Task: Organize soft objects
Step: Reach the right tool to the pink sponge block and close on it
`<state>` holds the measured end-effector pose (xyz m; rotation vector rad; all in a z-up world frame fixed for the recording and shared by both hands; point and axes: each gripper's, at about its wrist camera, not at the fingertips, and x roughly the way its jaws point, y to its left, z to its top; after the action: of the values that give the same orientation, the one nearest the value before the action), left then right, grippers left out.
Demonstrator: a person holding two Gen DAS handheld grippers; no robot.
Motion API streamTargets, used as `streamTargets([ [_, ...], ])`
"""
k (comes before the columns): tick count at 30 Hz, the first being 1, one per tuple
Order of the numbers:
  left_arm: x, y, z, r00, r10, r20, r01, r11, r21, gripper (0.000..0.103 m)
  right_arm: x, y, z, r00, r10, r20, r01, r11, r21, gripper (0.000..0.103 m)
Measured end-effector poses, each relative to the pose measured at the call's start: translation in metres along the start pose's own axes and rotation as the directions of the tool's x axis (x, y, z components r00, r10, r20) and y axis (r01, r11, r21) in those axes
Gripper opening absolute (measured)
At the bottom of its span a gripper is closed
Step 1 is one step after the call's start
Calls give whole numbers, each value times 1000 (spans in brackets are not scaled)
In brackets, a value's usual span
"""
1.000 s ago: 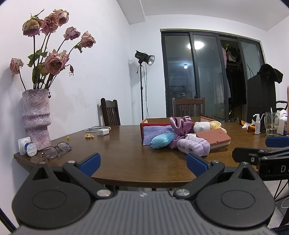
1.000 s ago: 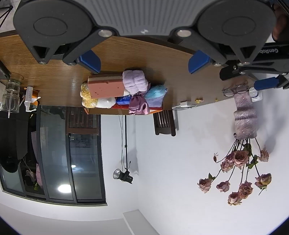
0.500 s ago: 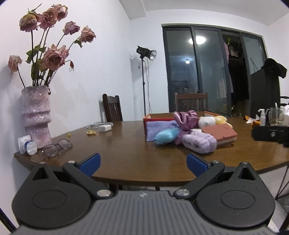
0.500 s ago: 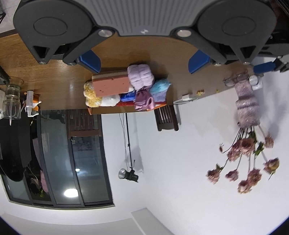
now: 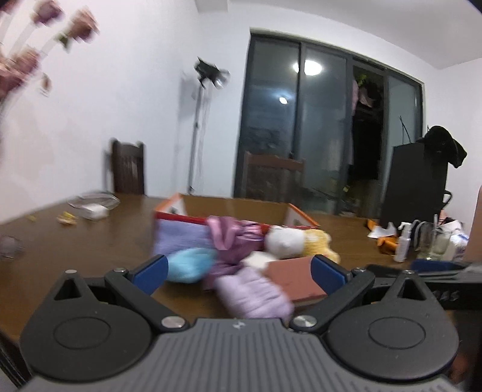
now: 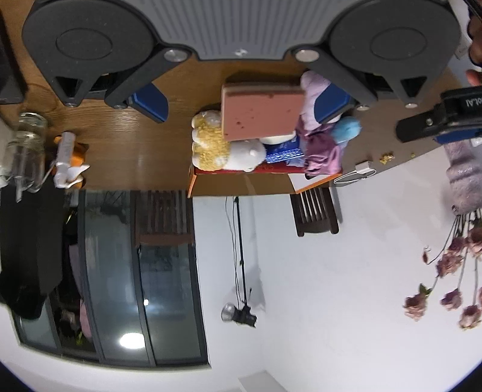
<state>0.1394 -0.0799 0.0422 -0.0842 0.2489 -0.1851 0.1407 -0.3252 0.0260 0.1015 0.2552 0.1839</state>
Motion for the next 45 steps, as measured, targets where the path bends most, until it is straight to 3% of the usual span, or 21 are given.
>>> streamTargets([
  [2,22,-8,7,999,-32,-45,31,999,-11,96,16,-13,6,1000,25,-14,-24,999,47,103],
  [6,62,-19,16,989,-88,-120,83,996,-45,61,50,-31,15,994,48,-100,-41,996,74,99],
  [7,74,-20,18,985,-92,-147,86,995,-53,57,55,-34,16,993,60,-99,-52,995,79,88],
  [8,83,-21,19,981,-97,-166,88,994,-61,45,61,-38,18,991,81,-104,-71,993,94,79],
  [9,93,-21,21,974,-118,-192,104,991,-78,39,69,-42,20,987,110,-117,-97,989,112,75],
  [12,114,-19,28,956,-158,-245,131,984,-124,39,86,-47,23,977,164,-136,-145,980,139,68],
  [14,126,-17,29,946,-168,-278,127,979,-157,39,96,-49,24,969,198,-150,-174,971,162,54],
  [19,149,-9,20,915,-180,-360,110,972,-207,40,116,-46,17,947,249,-205,-208,957,200,35],
  [22,160,-6,14,886,-207,-415,120,967,-225,40,121,-47,10,943,232,-237,-183,960,209,11],
  [25,160,-3,16,880,-215,-423,126,965,-229,41,123,-55,3,940,235,-248,-168,950,265,15],
  [27,159,-1,18,878,-230,-420,134,960,-244,51,124,-59,4,937,242,-251,-162,940,299,18],
  [31,159,4,16,889,-195,-415,115,971,-208,53,126,-61,4,931,272,-243,-177,920,350,46],
  [33,157,8,17,888,-196,-416,115,971,-211,53,130,-54,2,924,271,-269,-178,929,325,45],
  [36,155,17,17,885,-217,-412,135,967,-218,53,132,-45,-1,915,278,-291,-190,936,297,31],
  [37,153,18,17,884,-222,-411,141,966,-219,53,131,-43,-1,911,294,-289,-206,932,298,21],
  [41,148,17,16,881,-247,-404,174,962,-209,63,123,-30,0,916,269,-297,-199,949,244,18],
  [45,143,14,16,866,-292,-407,217,951,-220,64,104,-28,-2,925,231,-302,-159,956,247,17],
])
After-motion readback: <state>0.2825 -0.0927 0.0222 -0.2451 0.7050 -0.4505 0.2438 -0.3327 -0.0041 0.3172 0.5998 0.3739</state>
